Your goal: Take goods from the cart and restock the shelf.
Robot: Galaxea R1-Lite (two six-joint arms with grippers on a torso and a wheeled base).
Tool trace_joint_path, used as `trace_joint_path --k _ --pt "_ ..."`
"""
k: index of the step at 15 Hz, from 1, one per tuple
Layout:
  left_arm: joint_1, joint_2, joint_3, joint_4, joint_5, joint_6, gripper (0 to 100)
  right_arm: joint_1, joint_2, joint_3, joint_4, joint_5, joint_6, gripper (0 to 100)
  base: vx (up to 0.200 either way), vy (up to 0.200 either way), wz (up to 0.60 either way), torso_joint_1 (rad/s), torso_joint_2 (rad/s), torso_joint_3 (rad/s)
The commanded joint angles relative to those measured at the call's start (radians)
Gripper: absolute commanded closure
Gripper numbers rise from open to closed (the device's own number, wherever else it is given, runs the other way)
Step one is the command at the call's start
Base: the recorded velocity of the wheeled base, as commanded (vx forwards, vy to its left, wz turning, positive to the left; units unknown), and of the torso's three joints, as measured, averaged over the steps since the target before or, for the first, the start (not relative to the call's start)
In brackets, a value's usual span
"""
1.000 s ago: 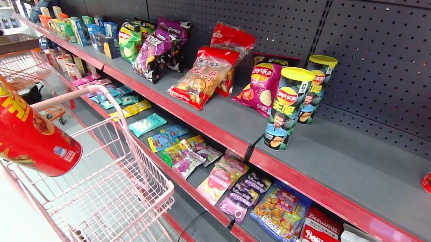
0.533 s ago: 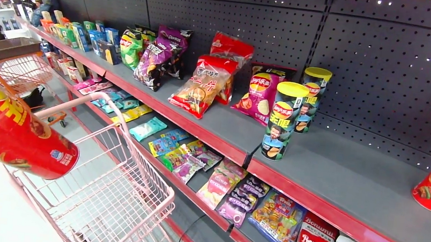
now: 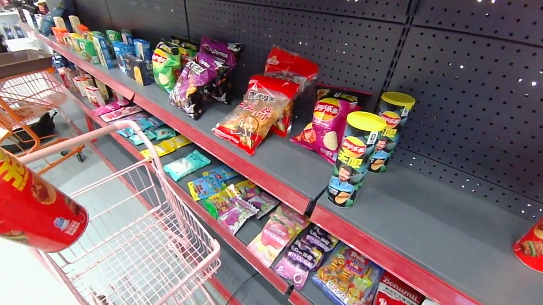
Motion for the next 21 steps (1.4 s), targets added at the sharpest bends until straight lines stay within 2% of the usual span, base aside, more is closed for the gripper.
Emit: trace_joint_path --k 1,6,16,19,21 --pt "0.001 -0.049 0.028 0.011 0.014 0.017 100 0.001 0.001 0.0 -0.001 0.0 0.001 0 0.0 0.0 -0.6 0.007 0.0 -0.002" --pt "-0.001 -0.152 0.036 0.138 0.007 0.026 100 0.001 0.001 0.0 0.0 0.0 0.0 0 0.0 0.0 -0.6 0.002 0.0 0.0" --pt "-0.002 -0.165 0.034 0.141 0.012 0.025 100 0.001 0.001 0.0 -0.001 0.002 0.001 0 0.0 0.0 -0.6 0.003 0.0 0.0" --pt "-0.002 -0.174 0.036 0.141 0.012 0.025 100 0.001 0.001 0.0 -0.001 0.002 -0.002 0 0.0 0.0 0.0 0.0 0.0 0.0" --pt "-0.002 -0.198 0.031 0.179 0.003 0.025 100 0.001 0.001 0.0 -0.001 0.002 -0.002 0 0.0 0.0 0.0 0.0 0.0 0.0"
